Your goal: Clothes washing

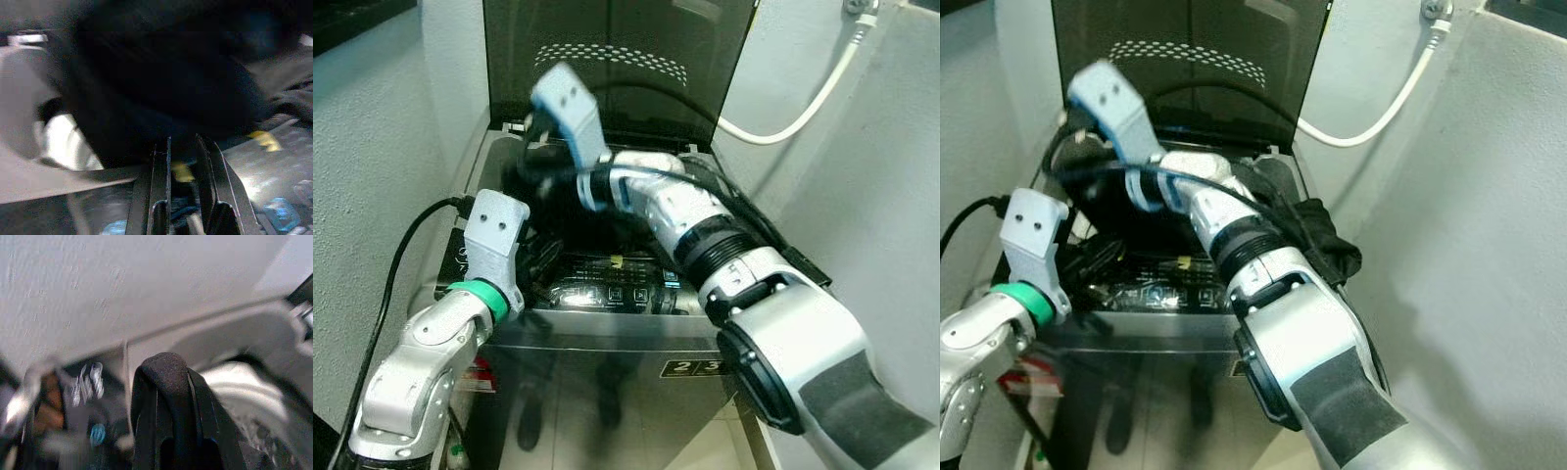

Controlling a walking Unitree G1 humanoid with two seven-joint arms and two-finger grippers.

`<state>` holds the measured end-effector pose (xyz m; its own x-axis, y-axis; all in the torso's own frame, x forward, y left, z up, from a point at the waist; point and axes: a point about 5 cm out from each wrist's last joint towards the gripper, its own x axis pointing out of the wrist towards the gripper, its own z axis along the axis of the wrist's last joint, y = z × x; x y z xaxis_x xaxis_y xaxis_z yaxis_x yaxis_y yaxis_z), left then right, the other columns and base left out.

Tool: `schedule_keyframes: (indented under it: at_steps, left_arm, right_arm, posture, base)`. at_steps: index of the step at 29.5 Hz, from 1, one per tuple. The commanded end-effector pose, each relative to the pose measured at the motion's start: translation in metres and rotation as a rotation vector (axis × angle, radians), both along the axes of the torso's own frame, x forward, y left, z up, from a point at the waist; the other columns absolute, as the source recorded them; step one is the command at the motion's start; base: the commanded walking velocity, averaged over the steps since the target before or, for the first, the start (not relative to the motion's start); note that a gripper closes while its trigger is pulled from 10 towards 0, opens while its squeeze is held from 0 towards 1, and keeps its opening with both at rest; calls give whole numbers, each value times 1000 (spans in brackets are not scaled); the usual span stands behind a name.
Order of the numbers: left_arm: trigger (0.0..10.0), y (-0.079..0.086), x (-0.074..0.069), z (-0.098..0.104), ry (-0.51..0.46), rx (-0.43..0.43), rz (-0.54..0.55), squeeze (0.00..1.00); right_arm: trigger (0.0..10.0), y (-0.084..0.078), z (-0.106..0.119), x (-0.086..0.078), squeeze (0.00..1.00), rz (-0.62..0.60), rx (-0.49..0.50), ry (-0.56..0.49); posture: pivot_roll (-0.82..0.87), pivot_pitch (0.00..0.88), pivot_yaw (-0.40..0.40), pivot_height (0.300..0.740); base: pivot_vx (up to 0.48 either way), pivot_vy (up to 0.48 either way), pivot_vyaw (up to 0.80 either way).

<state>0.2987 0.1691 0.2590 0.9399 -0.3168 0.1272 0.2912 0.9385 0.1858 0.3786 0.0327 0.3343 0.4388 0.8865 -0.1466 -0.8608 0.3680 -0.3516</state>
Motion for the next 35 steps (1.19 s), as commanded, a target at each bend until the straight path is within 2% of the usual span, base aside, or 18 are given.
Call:
schedule_keyframes:
  at_steps: [1, 2, 5, 9, 10, 12, 13, 14, 15, 16, 17, 23, 25, 27, 28, 30, 33, 35]
  left_arm:
    - [10000, 3, 0, 4, -8, -1, 18, 0]
    - [10000, 5, 1, 7, -16, 0, 26, 0]
    - [10000, 8, 1, 10, -23, -1, 33, 0]
    - [10000, 7, 0, 13, -30, 14, 13, 0]
    - [10000, 6, 0, 13, -27, 17, 6, 0]
    - [10000, 6, 0, 13, -27, 17, 6, 0]
    - [10000, 5, 0, 13, -24, 19, 1, 0]
    - [10000, 4, -1, 13, -16, 25, -13, 0]
    - [10000, 4, -1, 13, -16, 25, -13, 0]
    - [10000, 2, -2, 12, -3, 37, -36, 0]
    - [10000, 2, -2, 11, 0, 42, -43, 0]
    - [10000, -1, -1, 12, 7, 34, -74, 0]
    - [10000, -2, -2, 13, 6, 34, -78, 0]
    - [10000, -1, -1, 13, 4, 38, -74, 0]
    - [10000, -1, -1, 13, 4, 38, -74, 0]
    - [10000, -1, 0, 13, 2, 40, -70, 0]
    - [10000, -1, 0, 14, 1, 39, -70, 0]
    - [10000, 0, 2, 12, 16, 8, -30, 0]
  right_arm:
    - [10000, -4, -1, 2, 816, -6, -21, 6]
    - [10000, -6, -1, 4, 1000, -36, -7, 5]
    - [10000, -7, -1, 6, 1000, -79, 9, 6]
    - [10000, -17, -7, 14, 1000, -193, -38, -24]
    - [10000, -26, -7, 20, 710, -290, -56, -73]
    - [10000, -26, -7, 20, 710, -290, -56, -73]
    - [10000, -32, -6, 24, 710, -355, -67, -109]
    - [10000, -38, -5, 26, 0, -391, -72, -122]
    - [10000, -38, -5, 26, 0, -391, -72, -122]
    - [10000, -51, -7, 31, 0, -428, -126, -149]
    - [10000, -56, -7, 32, 0, -450, -133, -161]
    - [10000, -84, -4, 40, 0, -575, -106, -193]
    - [10000, -91, 4, 41, 0, -600, 28, -175]
    - [10000, -95, 22, 40, 0, -598, 230, -151]
    - [10000, -95, 22, 40, 0, -598, 230, -151]
    - [10000, -100, 30, 40, 0, -610, 303, -152]
    - [10000, -102, 31, 40, 0, -610, 318, -148]
    - [10000, -116, 19, 43, 0, -624, 463, -73]
  posture:
    - [98, 59, -71, 740]
    - [99, 59, -71, 740]
    - [100, 58, -70, 740]
    - [101, 53, -64, 740]
    - [101, 52, -62, 740]
    - [101, 52, -62, 740]
    - [102, 51, -61, 740]
    - [103, 49, -58, 740]
    - [103, 49, -58, 740]
    - [102, 46, -54, 740]
    - [102, 42, -52, 740]
    - [103, 41, -48, 740]
    - [101, 43, -41, 740]
    - [100, 46, -33, 740]
    - [100, 46, -33, 740]
    - [101, 47, -30, 740]
    - [103, 48, -30, 740]
    - [112, 45, -44, 740]
  base:
    - [0, 0, 0]
    - [0, 0, 0]
    - [0, 0, 0]
    - [0, 0, 0]
    - [0, 0, 0]
    - [0, 0, 0]
    - [0, 0, 0]
    - [0, 0, 0]
    - [0, 0, 0]
    - [0, 0, 0]
    - [0, 0, 0]
    - [0, 0, 0]
    - [0, 0, 0]
    - [0, 0, 0]
    - [0, 0, 0]
    - [0, 0, 0]
    - [0, 0, 0]
    - [0, 0, 0]
